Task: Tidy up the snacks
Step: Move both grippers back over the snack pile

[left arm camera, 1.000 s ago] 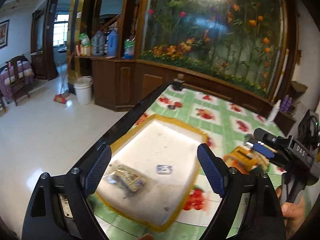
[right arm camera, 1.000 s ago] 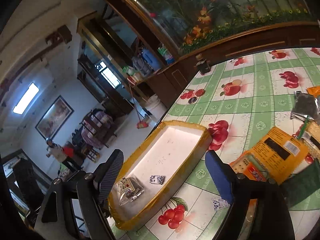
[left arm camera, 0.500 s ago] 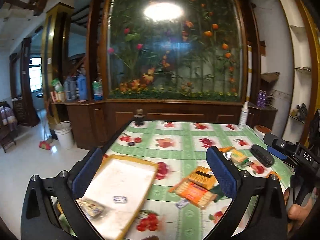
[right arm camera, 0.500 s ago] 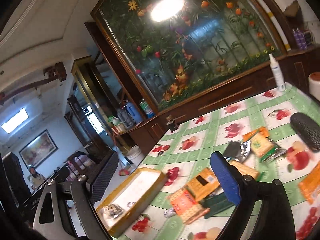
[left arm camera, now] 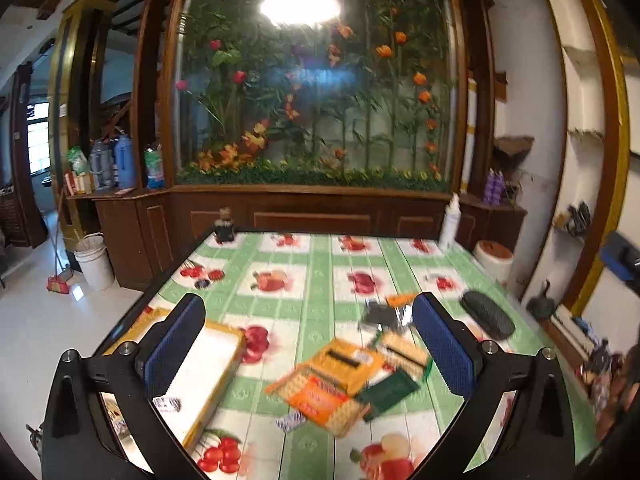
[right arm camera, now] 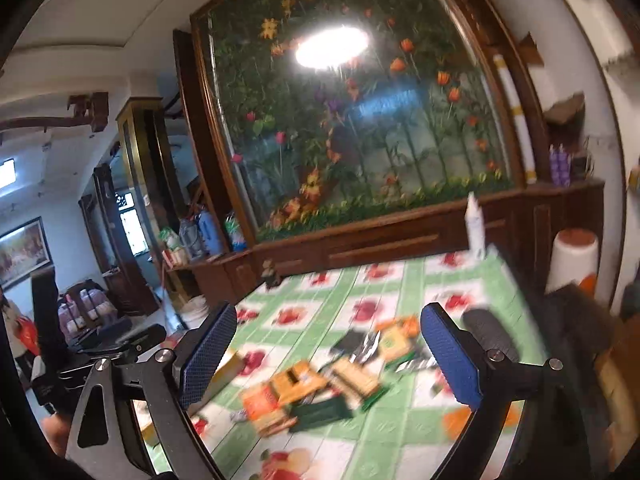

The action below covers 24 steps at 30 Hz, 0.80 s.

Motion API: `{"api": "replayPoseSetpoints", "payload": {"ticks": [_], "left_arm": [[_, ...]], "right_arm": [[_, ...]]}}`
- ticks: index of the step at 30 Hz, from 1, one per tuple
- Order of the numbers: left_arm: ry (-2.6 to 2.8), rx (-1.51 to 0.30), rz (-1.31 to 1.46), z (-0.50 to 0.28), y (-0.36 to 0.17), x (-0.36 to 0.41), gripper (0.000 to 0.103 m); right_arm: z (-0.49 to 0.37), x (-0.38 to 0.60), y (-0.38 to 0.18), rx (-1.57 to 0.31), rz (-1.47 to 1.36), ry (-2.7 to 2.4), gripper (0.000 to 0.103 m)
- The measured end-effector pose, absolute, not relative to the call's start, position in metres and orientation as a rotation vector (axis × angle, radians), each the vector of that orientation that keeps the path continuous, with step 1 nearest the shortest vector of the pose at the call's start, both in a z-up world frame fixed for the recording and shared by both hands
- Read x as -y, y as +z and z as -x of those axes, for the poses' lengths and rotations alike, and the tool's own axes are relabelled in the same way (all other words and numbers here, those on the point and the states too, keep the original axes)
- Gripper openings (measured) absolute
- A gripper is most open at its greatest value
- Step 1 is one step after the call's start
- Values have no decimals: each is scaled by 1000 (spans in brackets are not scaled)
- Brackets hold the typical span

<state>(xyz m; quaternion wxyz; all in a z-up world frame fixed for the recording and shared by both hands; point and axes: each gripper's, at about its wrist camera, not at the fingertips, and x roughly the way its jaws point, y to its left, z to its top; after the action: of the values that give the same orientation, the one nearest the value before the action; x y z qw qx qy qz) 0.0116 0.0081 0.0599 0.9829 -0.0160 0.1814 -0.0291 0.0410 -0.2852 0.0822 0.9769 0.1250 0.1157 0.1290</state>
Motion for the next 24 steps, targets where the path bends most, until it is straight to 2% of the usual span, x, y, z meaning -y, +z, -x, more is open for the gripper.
{"api": "replayPoseSetpoints", "payload": {"ticks": [2,4,11,17,24], "left_arm": [[-5,-402,5,-26,57,-6,103],[-11,-496,-29,-41,37,-2,103],[-58,-742,-81,-56,-49,11,103],[-61,-832,-41,-59,-80,-2,103],[-86,-882,-69,-65,-108,-4,103]], "right_arm": [[-38,296,99,-194,-227,226,102],[-44,300,96,-217,-223,206,102],[-99,290,-13,-557,-321,228,101],[-111,302,-61,-720,-330,137,101],[-97,317,-89,-791,-350,127,101]]}}
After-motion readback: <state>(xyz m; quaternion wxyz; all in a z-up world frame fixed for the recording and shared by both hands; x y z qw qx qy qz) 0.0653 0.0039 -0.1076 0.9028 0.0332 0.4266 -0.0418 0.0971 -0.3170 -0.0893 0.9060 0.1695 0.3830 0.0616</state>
